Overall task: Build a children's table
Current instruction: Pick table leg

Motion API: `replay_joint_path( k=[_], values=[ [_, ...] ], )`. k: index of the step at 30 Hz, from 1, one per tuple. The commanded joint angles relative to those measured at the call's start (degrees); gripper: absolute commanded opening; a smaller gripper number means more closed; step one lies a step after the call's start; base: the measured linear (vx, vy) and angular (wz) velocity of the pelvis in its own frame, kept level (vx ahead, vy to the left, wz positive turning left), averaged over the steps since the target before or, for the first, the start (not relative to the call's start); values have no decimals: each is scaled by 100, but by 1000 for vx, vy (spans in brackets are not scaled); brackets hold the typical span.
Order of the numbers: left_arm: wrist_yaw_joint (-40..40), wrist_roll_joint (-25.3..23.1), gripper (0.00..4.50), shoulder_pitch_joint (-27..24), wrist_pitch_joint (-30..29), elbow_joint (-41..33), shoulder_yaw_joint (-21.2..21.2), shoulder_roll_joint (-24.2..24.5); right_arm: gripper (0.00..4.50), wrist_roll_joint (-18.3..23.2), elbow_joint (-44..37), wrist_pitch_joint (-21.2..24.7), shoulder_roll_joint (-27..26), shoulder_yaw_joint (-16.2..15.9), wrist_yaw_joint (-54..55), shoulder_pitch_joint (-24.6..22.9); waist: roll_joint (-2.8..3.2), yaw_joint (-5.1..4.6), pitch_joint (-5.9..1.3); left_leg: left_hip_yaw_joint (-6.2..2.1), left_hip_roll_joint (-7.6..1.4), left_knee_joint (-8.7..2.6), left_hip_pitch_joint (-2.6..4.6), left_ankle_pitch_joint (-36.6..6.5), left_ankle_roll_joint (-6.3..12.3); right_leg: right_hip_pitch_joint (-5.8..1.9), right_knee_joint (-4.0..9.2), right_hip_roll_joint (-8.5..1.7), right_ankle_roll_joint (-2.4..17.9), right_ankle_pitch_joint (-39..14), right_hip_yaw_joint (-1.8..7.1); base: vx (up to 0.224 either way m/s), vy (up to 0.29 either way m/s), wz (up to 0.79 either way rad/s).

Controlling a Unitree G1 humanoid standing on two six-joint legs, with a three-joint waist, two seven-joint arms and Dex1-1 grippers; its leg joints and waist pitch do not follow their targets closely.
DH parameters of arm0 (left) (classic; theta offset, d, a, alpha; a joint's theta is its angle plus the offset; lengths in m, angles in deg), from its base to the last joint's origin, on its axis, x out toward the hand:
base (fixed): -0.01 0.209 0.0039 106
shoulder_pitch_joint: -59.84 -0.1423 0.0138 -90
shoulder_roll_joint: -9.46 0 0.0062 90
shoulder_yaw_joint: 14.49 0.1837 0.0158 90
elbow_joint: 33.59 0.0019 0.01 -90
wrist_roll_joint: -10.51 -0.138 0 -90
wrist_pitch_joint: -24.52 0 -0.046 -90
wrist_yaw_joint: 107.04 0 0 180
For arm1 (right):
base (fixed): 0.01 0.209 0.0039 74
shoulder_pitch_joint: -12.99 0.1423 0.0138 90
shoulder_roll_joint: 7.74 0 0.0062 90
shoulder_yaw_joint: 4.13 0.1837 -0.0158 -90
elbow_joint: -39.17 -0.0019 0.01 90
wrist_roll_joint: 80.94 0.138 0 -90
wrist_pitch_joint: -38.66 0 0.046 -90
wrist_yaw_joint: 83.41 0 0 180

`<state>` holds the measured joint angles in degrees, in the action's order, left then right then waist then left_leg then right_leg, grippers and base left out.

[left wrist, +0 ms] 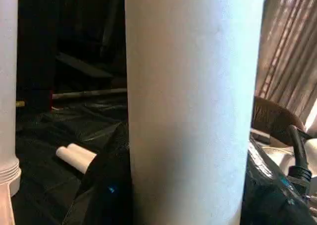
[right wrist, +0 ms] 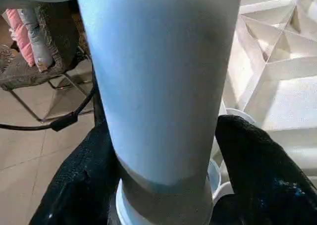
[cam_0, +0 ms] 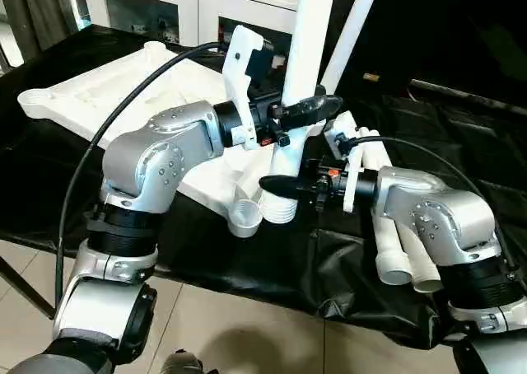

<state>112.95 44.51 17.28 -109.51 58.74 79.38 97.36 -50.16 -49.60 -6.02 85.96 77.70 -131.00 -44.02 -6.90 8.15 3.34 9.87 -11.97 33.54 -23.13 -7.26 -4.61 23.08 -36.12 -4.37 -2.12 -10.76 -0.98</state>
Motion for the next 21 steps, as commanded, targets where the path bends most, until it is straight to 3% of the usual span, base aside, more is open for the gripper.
replay_joint_path(
  k=[1,4,5,15,21],
  values=[
    [122,-10,186,18,11,-201,84,-43,306,-94,100,67,57,35,34,87,69,-20,-404,17,-51,-385,194,-1685,-538,-167,440,-233,717,-1365,70,0,0,0],
    [125,-6,186,27,13,-187,70,-54,306,-69,110,63,37,45,12,88,69,-19,-407,18,-53,-381,198,-1683,-539,-164,438,-236,724,-1358,71,0,0,0],
    [134,-10,186,31,21,-177,68,-53,279,-51,110,64,27,49,2,88,62,-19,-408,19,-53,-380,195,-1674,-535,-166,437,-235,726,-1345,71,0,0,0],
    [148,12,186,47,30,-143,36,-57,203,82,88,90,-34,93,-108,59,75,-17,-405,14,-55,-389,199,-1733,-549,-160,440,-234,728,-1378,69,0,0,0],
    [147,27,186,46,23,-146,18,-63,194,123,100,98,-36,121,-156,38,77,-14,-405,15,-54,-388,199,-1709,-545,-162,439,-236,729,-1368,70,0,0,0]
  ],
)
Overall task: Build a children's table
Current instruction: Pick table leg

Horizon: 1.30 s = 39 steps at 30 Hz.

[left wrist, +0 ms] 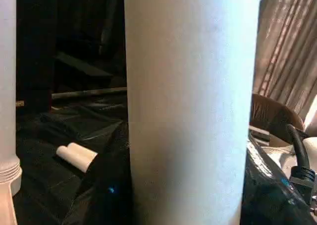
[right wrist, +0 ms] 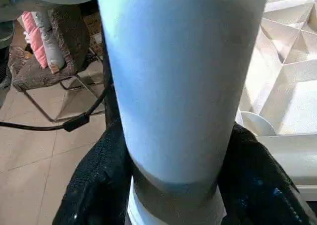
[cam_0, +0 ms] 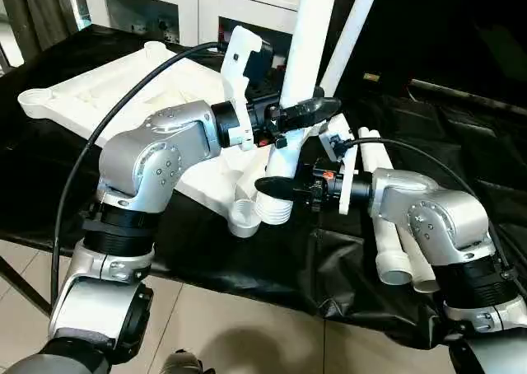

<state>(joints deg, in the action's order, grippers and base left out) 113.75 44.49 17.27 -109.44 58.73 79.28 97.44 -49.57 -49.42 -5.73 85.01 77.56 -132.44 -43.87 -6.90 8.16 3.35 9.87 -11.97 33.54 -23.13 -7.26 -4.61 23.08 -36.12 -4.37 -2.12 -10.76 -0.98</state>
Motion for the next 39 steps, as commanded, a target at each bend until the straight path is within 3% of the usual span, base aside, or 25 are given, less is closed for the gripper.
replay_joint_path(
  k=[1,3,4,5,8,10,15,16,20,21,22,23,24,25,26,28,29,30,32,33,34,35,36,37,39],
  values=[
    [50,23,186,49,22,-139,18,-75,194,62,86,67,59,138,-16,22,68,-18,-405,15,-53,-387,197,-1713,-543,-164,437,-234,728,-1374,70,0,0,0],
    [-47,-31,186,63,53,-103,-13,-86,194,57,91,63,56,140,-16,24,60,-15,-406,18,-54,-385,196,-1694,-536,-166,436,-236,725,-1371,70,0,0,0],
    [-89,68,242,87,-36,-44,-108,-132,194,52,98,56,54,144,-14,25,60,-17,-404,19,-52,-385,189,-1681,-533,-168,437,-237,726,-1370,72,0,0,0],
    [-106,114,256,100,-66,-17,-165,-143,193,48,104,49,51,148,-6,28,57,-14,-404,19,-51,-383,190,-1677,-533,-170,438,-240,729,-1375,72,0,0,0],
    [-71,272,262,97,-117,0,-328,-135,193,25,133,-26,9,199,54,29,61,-17,-405,21,-50,-382,196,-1699,-533,-163,442,-241,771,-1390,70,0,0,0],
    [-188,279,299,79,173,48,-517,-243,193,33,194,-148,-106,336,197,30,69,-17,-405,16,-48,-386,186,-1709,-531,-162,448,-244,774,-1359,71,0,0,0],
    [-612,788,300,69,979,216,-1402,-821,193,191,332,-676,-586,930,755,9,76,-8,-420,19,-48,-379,187,-1740,-553,-162,436,-256,843,-1205,67,0,0,0],
    [-712,937,300,31,1098,242,-1641,-946,193,391,322,-747,-797,1213,968,-4,124,-10,-423,16,-44,-378,199,-1785,-550,-156,425,-247,884,-1143,69,0,0,0],
    [-501,980,300,-163,1041,126,-1598,-913,193,552,224,-805,-951,1398,1106,-44,153,-38,-421,-1,-45,-403,212,-1949,-541,-154,446,-205,732,-1265,58,0,0,0],
    [-466,1037,300,-262,926,66,-1599,-901,192,439,202,-994,-1038,1489,1366,-68,291,-28,-421,-19,-47,-411,223,-1948,-607,-136,421,-220,724,-1204,67,0,0,0],
    [-874,554,300,-332,896,134,-1470,-749,192,-292,417,-1529,-991,1494,2163,-79,331,-42,-424,-20,-42,-410,235,-2059,-676,-114,428,-210,720,-1228,66,0,0,0],
    [-874,554,300,-332,896,134,-1470,-749,192,-292,417,-1529,-991,1494,2163,-79,294,-58,-418,-20,-57,-420,231,-2083,-735,-100,459,-209,671,-1277,66,0,0,0],
    [-1236,-9,300,-363,1081,257,-1309,-594,192,-851,597,-1799,-885,1391,2668,-93,292,-54,-424,-18,-40,-412,257,-2121,-786,-119,456,-198,621,-1324,63,0,0,0],
    [-1639,-935,300,-462,1634,422,-974,-338,192,-1454,738,-1999,-713,1198,3106,-171,393,-67,-403,-37,-30,-430,253,-2186,-859,-114,502,-186,416,-1508,71,0,0,0],
    [-1761,-1238,300,-584,1910,448,-886,-266,192,-1558,703,-2012,-685,1188,3173,-287,361,-70,-397,-52,-31,-442,252,-2229,-857,-126,526,-191,304,-1636,67,0,0,0],
    [-2212,-1743,300,-911,2115,395,-777,-177,192,-1798,493,-1987,-661,1207,3451,-604,450,-122,-392,-59,-18,-452,225,-2301,-804,-174,558,-173,132,-1629,73,0,0,0],
    [-2546,-2033,300,-1262,2241,293,-767,-142,192,-1942,216,-1882,-684,1255,3728,-908,478,-128,-409,-60,-6,-443,231,-2272,-768,-173,528,-166,198,-1606,68,0,0,0],
    [-2653,-2221,300,-1581,2508,216,-785,-119,192,-2023,-26,-1731,-710,1281,3964,-1130,570,-158,-444,-66,-17,-427,216,-2036,-714,-196,512,-165,315,-1195,79,0,0,0],
    [-2722,-2353,300,-1766,2679,205,-782,-103,192,-2153,-209,-1676,-720,1261,4138,-1269,560,-223,-468,-32,17,-400,146,-1585,-570,-246,467,-130,490,-621,77,0,0,0],
    [-3115,-2583,300,-2069,2885,176,-882,-186,192,-2375,-579,-1691,-676,1134,4262,-1531,718,-242,-512,-50,13,-369,148,-1398,-531,-254,413,-135,589,-367,78,0,0,0],
    [-3215,-2637,300,-2158,2930,165,-903,-205,192,-2485,-717,-1722,-637,1058,4281,-1619,667,-287,-478,-24,15,-361,130,-1402,-455,-232,448,-124,635,-322,80,0,0,0],
    [-3215,-2637,300,-2158,2930,165,-903,-205,192,-2485,-717,-1722,-637,1058,4281,-1619,670,-295,-471,-28,19,-369,129,-1434,-426,-245,450,-124,656,-406,75,0,0,0],
    [-3241,-2882,300,-2458,3176,145,-702,-153,192,-2495,-1061,-1579,-699,1020,4354,-1929,801,-332,-454,-35,26,-372,146,-1601,-409,-210,463,-130,675,-696,82,0,0,0],
    [-3247,-2890,300,-2466,3180,146,-694,-153,192,-2492,-1066,-1593,-705,1021,4353,-1941,740,-374,-420,-27,12,-396,133,-1763,-334,-208,530,-130,600,-977,88,0,0,0],
    [-3575,-3164,300,-2709,3354,240,-524,-226,192,-2374,-1244,-2058,-913,1049,4335,-2348,757,-407,-404,-16,12,-402,160,-2113,-284,-153,605,-133,484,-1552,100,0,0,0]
  ],
)
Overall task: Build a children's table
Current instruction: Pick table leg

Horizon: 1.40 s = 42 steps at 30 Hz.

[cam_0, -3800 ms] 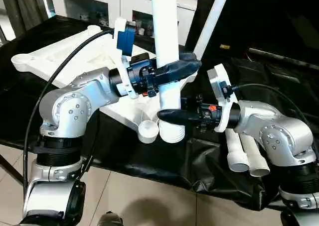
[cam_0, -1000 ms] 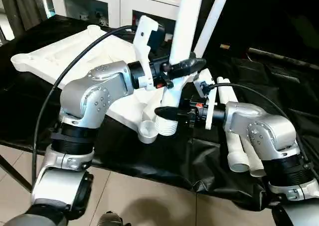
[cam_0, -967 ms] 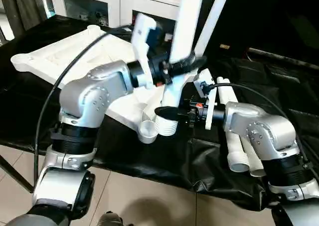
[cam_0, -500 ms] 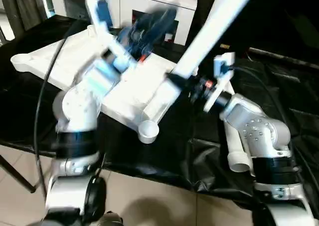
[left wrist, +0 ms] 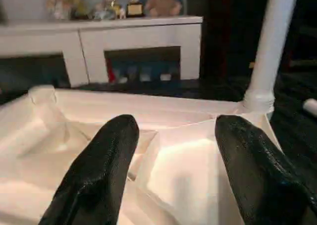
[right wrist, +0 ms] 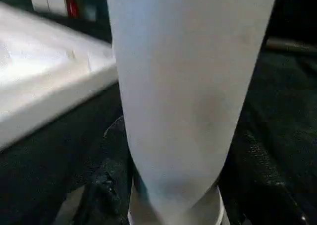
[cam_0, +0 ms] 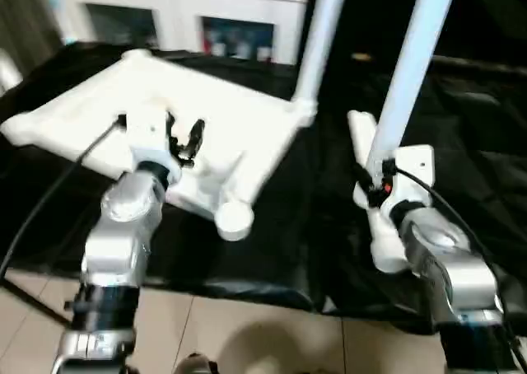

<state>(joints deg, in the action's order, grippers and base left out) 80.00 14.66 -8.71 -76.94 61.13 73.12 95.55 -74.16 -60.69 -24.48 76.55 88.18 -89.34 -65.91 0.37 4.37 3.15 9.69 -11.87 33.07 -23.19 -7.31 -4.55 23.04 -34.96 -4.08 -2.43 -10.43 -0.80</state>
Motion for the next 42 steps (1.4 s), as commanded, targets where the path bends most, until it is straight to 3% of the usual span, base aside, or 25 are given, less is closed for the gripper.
replay_joint_path(
  k=[1,2,3,6,9,10,11,12,13,14,15,17,18,19,21,24,26,27,29,31,32,35,39,41,42],
  values=[
    [-263,-204,300,-140,129,18,84,-79,192,93,-139,-273,-89,-30,4,-203,30,-45,-383,-7,8,-361,164,-2211,-270,-152,507,-168,495,-1826,81,0,0,0],
    [-427,-267,300,-217,212,44,-8,-207,192,179,-182,-309,-211,-15,27,-298,41,-53,-386,-7,11,-361,173,-2252,-276,-141,514,-163,492,-1933,80,-57,-5,-8],
    [-427,-267,300,-217,212,44,-8,-207,192,179,-182,-309,-211,-15,27,-298,108,-92,-418,223,1,-102,422,-2305,-522,156,710,45,298,-2239,292,-57,-5,-8],
    [-502,-379,300,-300,302,-12,-52,-203,192,230,-118,-207,-303,14,63,-286,-90,7,-432,256,175,134,166,-2214,-196,14,645,-51,105,-2928,839,-6,46,-51],
    [-439,-389,300,-401,357,-166,-47,-81,192,288,62,-269,-384,59,-40,-177,-273,116,-380,-86,297,683,-147,-1839,433,-266,849,-566,40,-3930,1637,-15,108,-50],
    [-449,-401,300,-410,337,-190,-62,-45,192,227,144,-350,-376,20,-49,-122,-185,63,-340,-365,346,625,-88,-1562,456,-164,904,-354,126,-4232,1748,-21,250,-72],
    [-471,-411,300,-424,344,-227,-70,-44,192,232,193,-388,-384,19,-67,-94,-196,-30,-319,-357,403,486,-34,-1636,523,-91,869,-124,107,-4117,1639,-37,396,-101],
    [-477,-414,300,-428,346,-236,-71,-43,192,233,206,-397,-386,19,-71,-87,-97,-143,-376,-252,396,113,323,-1842,785,140,656,273,80,-3215,1229,-31,291,-66],
    [-493,-428,300,-439,357,-266,-85,-55,192,248,248,-432,-396,20,-81,-67,123,-317,-337,-132,248,-211,594,-2717,1211,557,125,541,216,-2444,430,-50,302,-51],
    [-521,-434,300,-445,283,-338,-119,-52,192,257,272,-443,-411,-5,-103,-42,158,-402,-373,-66,82,-376,456,-3046,1281,480,-339,421,297,-2008,66,-85,282,-44],
    [-617,-482,300,-466,198,-446,-173,-54,192,271,308,-458,-430,-59,-153,-10,215,-429,-365,-488,20,-574,217,-2638,1643,161,-714,172,486,-817,-373,-85,282,-44],
    [-751,-581,300,-484,133,-510,-222,-33,192,247,334,-502,-426,-170,-233,20,160,-410,-305,-470,-169,-546,284,-2221,1285,234,-538,68,730,-314,-439,-77,204,-11],
    [-772,-589,300,-491,138,-516,-236,-35,192,242,333,-516,-419,-209,-266,24,119,-418,-392,-712,-303,-485,308,-1812,-96,-69,-219,-307,985,202,-240,-75,179,-6],
    [-785,-591,300,-495,151,-510,-248,-43,192,244,326,-523,-411,-243,-299,26,198,-473,-449,-896,-484,-576,319,-2345,-1098,-139,-311,-194,874,-92,-304,-100,148,-18],
    [-820,-598,300,-499,151,-504,-265,-63,192,255,309,-518,-403,-279,-341,31,256,-455,-412,-1031,-817,-884,307,-3061,-1382,32,-674,12,109,-727,-381,-106,105,1],
    [-1035,-690,300,-527,258,-475,-241,-186,192,275,400,-481,-333,-229,-479,140,245,-379,-468,-750,-436,-790,332,-2982,-598,-35,-500,-45,203,-665,-350,-91,-31,6],
    [-1077,-679,300,-524,231,-475,-241,-234,192,265,448,-491,-299,-179,-495,173,-10,-296,-484,-530,-60,-613,160,-2851,-550,-227,88,-433,395,-556,-108,-102,-104,-6],
    [-1090,-675,300,-525,194,-477,-246,-248,192,262,457,-497,-289,-171,-502,178,-182,-113,-448,-410,131,-75,55,-2283,-288,-249,493,-1184,679,-1339,156,-106,-122,-12],
    [-1041,-629,300,-528,168,-462,-231,-284,192,391,481,-478,-280,-24,-529,207,-271,53,-344,-487,132,297,-158,-649,287,-443,634,-1337,570,-2186,128,-81,-94,-35],
    [-969,-593,300,-510,251,-491,-198,-300,192,413,538,-490,-218,50,-530,248,-6,-16,-300,-579,-143,-330,-23,-2414,-216,-353,452,-581,581,-3015,-303,-70,-49,-41],
    [-967,-599,300,-504,269,-489,-188,-302,192,404,557,-503,-202,52,-536,251,29,-86,-304,-653,-193,-422,14,-3124,-421,-345,350,-491,544,-2793,-322,-54,0,-23],
    [-912,-589,300,-471,388,-460,-139,-322,192,394,617,-527,-171,57,-572,263,-51,-161,-301,-628,-129,-472,89,-4136,-708,-313,413,-630,769,-2142,-231,-18,0,-8],
    [-901,-491,300,-442,536,-531,-179,-418,192,324,589,-541,-113,-43,-652,245,-106,-216,-197,-519,-50,-234,266,-4315,-350,-466,842,-756,314,-4961,-361,-6,-2,-10],
    [-918,-478,300,-390,564,-549,-203,-463,192,327,564,-537,-107,-93,-695,236,85,-143,-152,-481,150,-657,-305,-4778,-173,-1096,381,-528,292,-4906,-700,0,5,11],
    [-918,-478,300,-390,564,-549,-203,-463,192,327,564,-537,-107,-93,-695,236,167,-85,-205,-354,340,-1011,-469,-5123,-169,-1403,-454,-8,397,-3517,-684,0,11,23]
  ],
)
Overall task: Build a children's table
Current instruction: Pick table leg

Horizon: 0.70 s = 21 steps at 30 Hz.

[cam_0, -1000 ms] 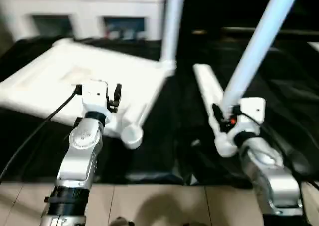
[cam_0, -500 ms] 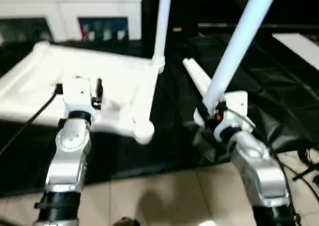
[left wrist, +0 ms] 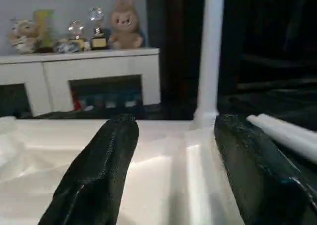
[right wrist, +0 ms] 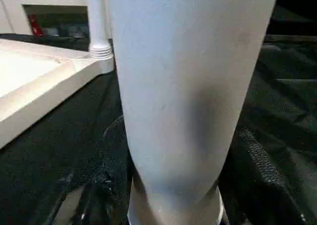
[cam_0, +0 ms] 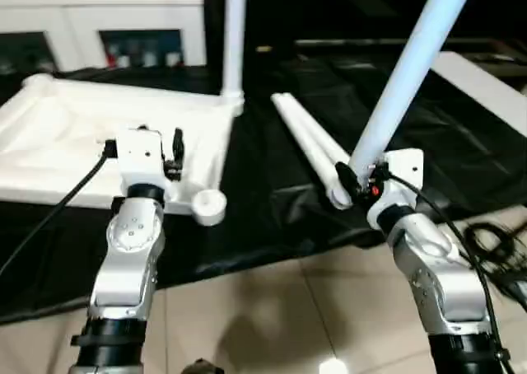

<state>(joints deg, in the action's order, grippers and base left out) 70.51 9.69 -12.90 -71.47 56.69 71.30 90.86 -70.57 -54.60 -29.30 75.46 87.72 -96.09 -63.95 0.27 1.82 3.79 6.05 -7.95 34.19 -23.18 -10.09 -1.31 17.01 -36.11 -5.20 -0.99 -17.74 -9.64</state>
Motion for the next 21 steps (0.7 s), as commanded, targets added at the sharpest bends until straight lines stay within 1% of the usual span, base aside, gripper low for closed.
replay_joint_path(
  k=[1,2,3,4,5,6,7,8,9,10,11,12,13,14,15,16,17,18,19,20,21],
  values=[
    [44,25,300,56,-63,-103,6,-7,192,20,-63,-32,-26,-48,-89,45,129,151,-301,76,-10,-1042,-326,-4560,-452,-681,-249,71,362,-2516,292,28,-27,50],
    [51,29,300,53,-92,-98,16,-14,192,42,-56,-34,-23,-50,-114,53,-253,155,-267,11,8,51,62,-3339,-103,-224,911,-1018,661,-4559,603,53,-54,72],
    [49,19,300,32,-69,-95,28,-18,192,73,-50,-50,-22,-44,-142,54,-360,62,-175,-85,-17,1178,15,-1131,342,-249,1454,-1503,1065,-5172,740,53,-54,72],
    [49,19,300,32,-69,-95,28,-18,192,73,-50,-50,-22,-44,-142,54,-247,43,59,-143,-218,1405,-226,-916,265,-388,1476,-1697,803,-5568,482,90,-8,57],
    [45,-3,300,14,-14,-83,34,-22,192,109,-43,-70,-23,-37,-168,53,-149,54,-49,-183,-308,1386,-183,-1029,154,-557,1393,-1688,852,-5489,342,194,62,50],
    [59,15,300,26,-16,-71,23,-24,192,93,-26,-72,-10,-56,-182,58,-97,121,-122,-102,-407,855,-83,-1555,304,-845,1233,-1316,936,-4548,79,194,62,50],
    [68,26,300,30,-21,-72,21,-30,192,77,-18,-84,0,-77,-196,56,98,69,-252,-113,-360,186,210,-1727,504,-976,946,-574,945,-3137,-273,242,115,80],
    [79,40,300,28,-21,-72,23,-29,192,74,-14,-81,4,-100,-219,59,191,-24,-304,-609,-365,-255,710,-1863,1166,-545,357,98,664,-2185,-355,223,70,81],
    [79,40,300,28,-21,-72,23,-29,192,74,-14,-81,4,-100,-219,59,272,-325,-489,-1309,-632,-284,1409,-1756,2131,188,-499,339,321,-1236,31,223,70,81],
    [86,48,300,26,-16,-69,25,-26,192,46,-13,-93,21,-147,-252,64,216,-423,-540,-1494,-589,-219,1392,-746,2729,342,-681,379,135,-1085,89,234,23,53],
    [88,51,300,24,-12,-68,25,-25,192,30,-15,-98,31,-171,-267,66,283,-296,-518,-1576,-366,-38,1388,804,3153,693,-827,371,-64,-1033,285,255,15,38],
    [98,36,300,22,-17,-69,43,-27,192,-9,-29,-112,47,-216,-284,58,197,-313,-560,-1661,-286,-56,1390,1728,3060,893,-912,331,-336,-680,449,255,15,38],
    [104,27,300,23,-22,-70,47,-29,192,-15,-33,-113,45,-220,-288,56,6,-284,-464,-1634,-240,-245,1210,1997,2586,979,-864,215,-384,15,733,253,-20,44],
    [101,37,300,23,-22,-68,40,-47,192,65,-40,-112,0,-179,-311,43,-96,-366,-483,-1178,-400,-227,1324,1929,2020,1143,-674,59,-159,616,848,263,-22,41],
    [69,3,300,24,-50,-67,43,-52,192,181,-50,-60,-44,-119,-338,42,-389,-243,-394,-641,96,-362,1175,987,1499,928,-111,52,333,1636,869,263,-22,41],
    [51,-20,300,22,-69,-64,40,-53,192,259,-54,-23,-79,-78,-359,43,-715,-94,-354,-230,538,-193,721,-612,1423,169,534,-113,75,388,1505,278,-91,35],
    [8,12,300,14,-73,-66,-8,-88,192,260,-81,-12,-22,-135,-472,37,-839,76,-414,24,827,446,720,-1138,1218,84,815,-300,151,-835,1818,278,-104,41],
    [-10,31,300,10,-73,-68,-33,-103,192,245,-95,-10,13,-173,-525,34,-681,164,-422,-89,687,765,591,-1112,686,-192,695,-735,1409,-754,2160,278,-104,41],
    [-30,20,300,11,-105,-59,-48,-92,192,231,-113,-22,53,-228,-594,27,-663,170,-490,-237,538,883,216,-317,326,-514,352,-679,1994,1660,2111,266,-39,26],
    [-16,24,300,-1,-137,-37,-59,-78,192,242,-131,-19,95,-264,-665,18,-585,267,-493,-283,466,934,163,-11,153,-504,274,-757,2203,3295,2120,161,-17,22],
    [31,50,300,-18,-138,-22,-61,-67,192,273,-141,14,112,-266,-705,11,-584,367,-498,-432,186,886,27,456,-24,-483,99,-824,2362,6504,2096,161,-17,22]
  ],
)
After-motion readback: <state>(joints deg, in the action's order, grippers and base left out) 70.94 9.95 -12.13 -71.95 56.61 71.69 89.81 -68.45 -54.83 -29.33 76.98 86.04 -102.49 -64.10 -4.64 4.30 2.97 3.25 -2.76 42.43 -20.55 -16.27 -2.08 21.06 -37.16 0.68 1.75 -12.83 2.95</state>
